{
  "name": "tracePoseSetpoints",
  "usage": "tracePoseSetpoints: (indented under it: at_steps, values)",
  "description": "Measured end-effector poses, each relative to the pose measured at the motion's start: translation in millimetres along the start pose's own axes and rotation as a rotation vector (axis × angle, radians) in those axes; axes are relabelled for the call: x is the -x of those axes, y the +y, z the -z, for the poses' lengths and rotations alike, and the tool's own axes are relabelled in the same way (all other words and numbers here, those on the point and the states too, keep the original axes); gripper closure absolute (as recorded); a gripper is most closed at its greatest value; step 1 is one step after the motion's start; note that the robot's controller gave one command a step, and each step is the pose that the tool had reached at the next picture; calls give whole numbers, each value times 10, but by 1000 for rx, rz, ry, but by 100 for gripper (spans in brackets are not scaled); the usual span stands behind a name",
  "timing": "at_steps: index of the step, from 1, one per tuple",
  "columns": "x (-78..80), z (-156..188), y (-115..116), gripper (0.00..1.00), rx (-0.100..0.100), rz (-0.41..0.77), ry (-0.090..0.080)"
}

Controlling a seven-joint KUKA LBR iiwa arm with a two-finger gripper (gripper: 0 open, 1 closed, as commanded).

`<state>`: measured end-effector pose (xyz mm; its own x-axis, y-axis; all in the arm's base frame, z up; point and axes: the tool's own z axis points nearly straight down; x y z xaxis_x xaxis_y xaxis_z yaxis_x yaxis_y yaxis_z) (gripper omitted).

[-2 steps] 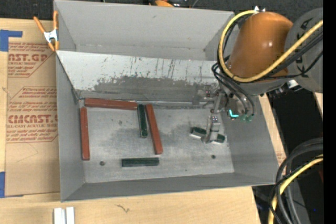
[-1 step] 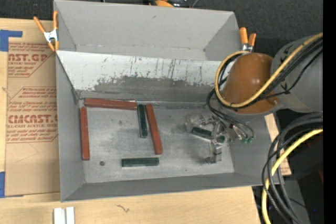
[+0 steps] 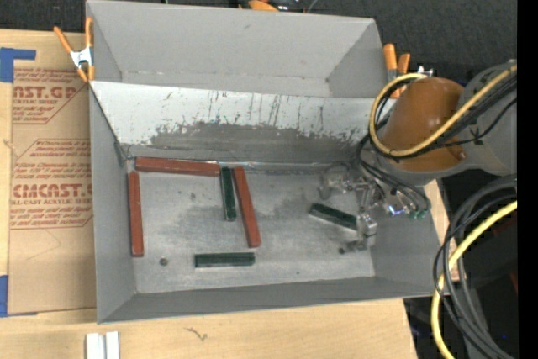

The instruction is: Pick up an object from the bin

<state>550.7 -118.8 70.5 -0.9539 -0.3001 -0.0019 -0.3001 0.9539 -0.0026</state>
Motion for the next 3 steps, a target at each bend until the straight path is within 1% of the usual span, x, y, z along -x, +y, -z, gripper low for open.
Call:
tracePoseSetpoints:
  at_steps: [1, 2, 3]
  values:
    - [9, 10, 31, 100, 2, 4, 0]
    - [-176, 1257, 48, 100, -2, -21, -7]
    - [227, 2114, 185, 100, -1, 389, -7]
